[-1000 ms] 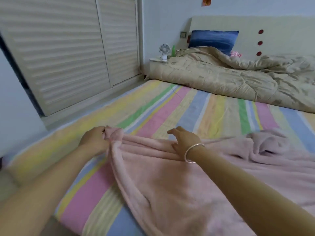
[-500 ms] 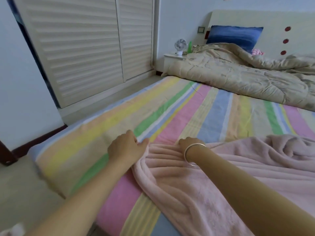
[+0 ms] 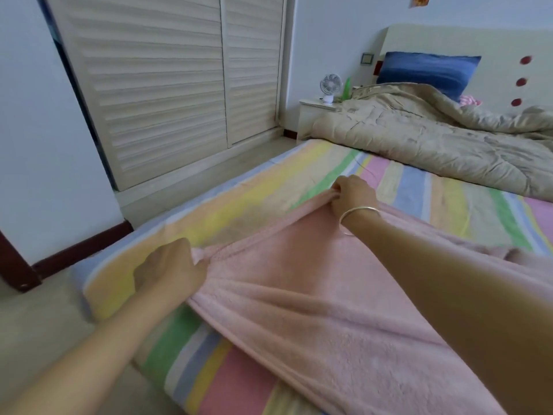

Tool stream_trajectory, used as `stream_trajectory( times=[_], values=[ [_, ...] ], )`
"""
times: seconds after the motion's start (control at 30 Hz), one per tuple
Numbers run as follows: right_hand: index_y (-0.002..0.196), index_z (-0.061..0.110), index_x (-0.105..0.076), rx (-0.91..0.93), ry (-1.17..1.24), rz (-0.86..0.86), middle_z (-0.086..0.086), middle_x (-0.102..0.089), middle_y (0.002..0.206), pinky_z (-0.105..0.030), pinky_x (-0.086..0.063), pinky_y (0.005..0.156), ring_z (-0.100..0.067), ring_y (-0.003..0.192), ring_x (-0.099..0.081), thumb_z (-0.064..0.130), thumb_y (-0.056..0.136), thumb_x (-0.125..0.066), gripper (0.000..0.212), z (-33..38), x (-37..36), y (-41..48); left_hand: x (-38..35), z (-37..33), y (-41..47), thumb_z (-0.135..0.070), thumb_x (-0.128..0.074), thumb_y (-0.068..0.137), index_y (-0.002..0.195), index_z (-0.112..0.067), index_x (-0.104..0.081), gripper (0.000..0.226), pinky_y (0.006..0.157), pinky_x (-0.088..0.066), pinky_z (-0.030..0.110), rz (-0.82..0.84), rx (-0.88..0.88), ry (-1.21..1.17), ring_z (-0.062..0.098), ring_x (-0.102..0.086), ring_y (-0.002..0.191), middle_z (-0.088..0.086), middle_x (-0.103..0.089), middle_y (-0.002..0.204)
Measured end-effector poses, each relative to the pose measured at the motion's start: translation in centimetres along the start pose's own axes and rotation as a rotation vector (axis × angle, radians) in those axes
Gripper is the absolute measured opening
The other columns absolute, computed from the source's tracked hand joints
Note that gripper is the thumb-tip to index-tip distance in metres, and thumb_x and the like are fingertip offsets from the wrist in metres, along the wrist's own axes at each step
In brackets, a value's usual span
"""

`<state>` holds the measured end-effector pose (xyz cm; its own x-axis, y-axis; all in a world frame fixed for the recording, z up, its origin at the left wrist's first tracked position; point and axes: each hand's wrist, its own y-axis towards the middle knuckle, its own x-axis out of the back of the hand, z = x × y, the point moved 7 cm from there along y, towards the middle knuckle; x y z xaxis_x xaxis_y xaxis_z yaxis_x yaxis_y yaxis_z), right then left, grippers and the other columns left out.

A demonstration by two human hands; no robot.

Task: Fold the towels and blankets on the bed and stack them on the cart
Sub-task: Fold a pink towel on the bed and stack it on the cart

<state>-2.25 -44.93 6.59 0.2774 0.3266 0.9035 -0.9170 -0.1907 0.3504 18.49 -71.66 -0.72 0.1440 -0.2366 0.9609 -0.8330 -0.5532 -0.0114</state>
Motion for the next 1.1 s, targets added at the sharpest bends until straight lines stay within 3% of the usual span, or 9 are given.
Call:
stream_trajectory(
  times=[0.23,0.43,0.63,0.73,0.8,0.87,0.93,1.03,1.1],
  values=[
    [0.107,0.009,-0.059,0.099,0.139,-0.090,-0.015,-0.053,0.113,-0.036,-0.042,0.077,-0.037,0.095,-0.058,0.006,0.087,-0.045,0.025,10.5,-2.3,3.4,1.4,6.8,2.7,-0.040,-0.045,0.096,0.103,-0.016,-0.051,0.026,0.067,-0.045,0.033,-0.169,0.094,0.056,0.029,-0.061,0.097,0.003,-0.066,0.111],
    [0.107,0.010,-0.059,0.142,0.208,-0.076,-0.015,-0.051,0.115,-0.036,-0.044,0.077,-0.037,0.094,-0.059,0.002,0.088,-0.043,0.027,17.2,-6.7,5.1,1.0,12.6,4.9,-0.046,-0.038,0.098,0.093,-0.020,-0.041,0.027,0.065,-0.042,0.030,-0.215,0.240,0.154,0.025,-0.057,0.082,0.003,-0.059,0.091],
    [0.110,0.011,-0.059,0.087,0.221,-0.055,-0.014,-0.049,0.119,-0.038,-0.045,0.085,-0.037,0.100,-0.057,0.005,0.088,-0.043,0.028,17.8,-8.8,7.4,0.7,13.4,8.1,-0.047,-0.036,0.099,0.098,-0.019,-0.043,0.029,0.058,-0.039,0.030,-0.291,0.192,0.166,0.023,-0.052,0.074,-0.001,-0.054,0.081],
    [0.110,0.016,-0.057,0.096,0.255,0.078,-0.011,-0.047,0.122,-0.040,-0.047,0.091,-0.034,0.100,-0.057,0.019,0.087,-0.052,0.023,17.7,-12.4,7.2,-1.8,13.9,9.7,-0.047,-0.038,0.098,0.117,-0.020,-0.051,0.036,0.080,-0.048,0.034,-0.157,0.211,0.154,0.026,-0.060,0.101,0.004,-0.064,0.114],
    [0.121,0.019,-0.053,0.113,0.331,0.320,-0.009,-0.041,0.132,-0.038,-0.043,0.101,-0.029,0.111,-0.055,0.034,0.085,-0.062,0.040,17.9,-17.1,5.1,-3.2,14.0,9.8,-0.042,-0.034,0.100,0.123,-0.017,-0.050,0.037,0.079,-0.043,0.033,-0.128,0.240,0.182,0.026,-0.059,0.108,0.005,-0.063,0.120],
    [0.141,0.026,-0.038,0.215,0.219,0.515,-0.007,-0.024,0.152,-0.038,-0.029,0.113,-0.031,0.135,-0.035,0.043,0.088,-0.055,0.059,18.6,-21.0,2.8,-3.7,13.7,9.8,-0.036,-0.032,0.101,0.124,-0.016,-0.048,0.034,0.073,-0.037,0.033,-0.138,0.240,0.212,0.026,-0.061,0.106,0.005,-0.063,0.118],
    [0.150,0.035,-0.019,0.256,0.177,0.521,-0.002,-0.001,0.161,-0.039,-0.024,0.115,-0.033,0.144,-0.020,0.041,0.091,-0.051,0.067,18.8,-21.7,2.3,-3.6,13.3,9.8,-0.034,-0.030,0.102,0.126,-0.016,-0.047,0.034,0.072,-0.033,0.033,-0.140,0.232,0.210,0.025,-0.060,0.107,0.005,-0.063,0.121],
    [0.151,0.038,-0.003,0.178,0.065,0.519,-0.003,0.014,0.160,-0.040,-0.040,0.100,-0.035,0.136,-0.036,0.037,0.088,-0.057,0.084,18.5,-19.7,2.1,-3.4,13.7,9.4,-0.039,-0.029,0.102,0.125,-0.015,-0.048,0.039,0.075,-0.036,0.035,-0.146,0.214,0.170,0.028,-0.060,0.108,0.007,-0.063,0.121],
    [0.152,0.030,-0.008,0.159,-0.092,0.517,-0.007,0.008,0.159,-0.040,-0.043,0.096,-0.036,0.133,-0.038,0.038,0.087,-0.061,0.084,18.4,-16.8,-0.2,-3.1,13.8,9.2,-0.044,-0.031,0.101,0.122,-0.014,-0.051,0.041,0.080,-0.042,0.036,-0.162,0.177,0.132,0.030,-0.060,0.106,0.009,-0.064,0.117]
  ],
)
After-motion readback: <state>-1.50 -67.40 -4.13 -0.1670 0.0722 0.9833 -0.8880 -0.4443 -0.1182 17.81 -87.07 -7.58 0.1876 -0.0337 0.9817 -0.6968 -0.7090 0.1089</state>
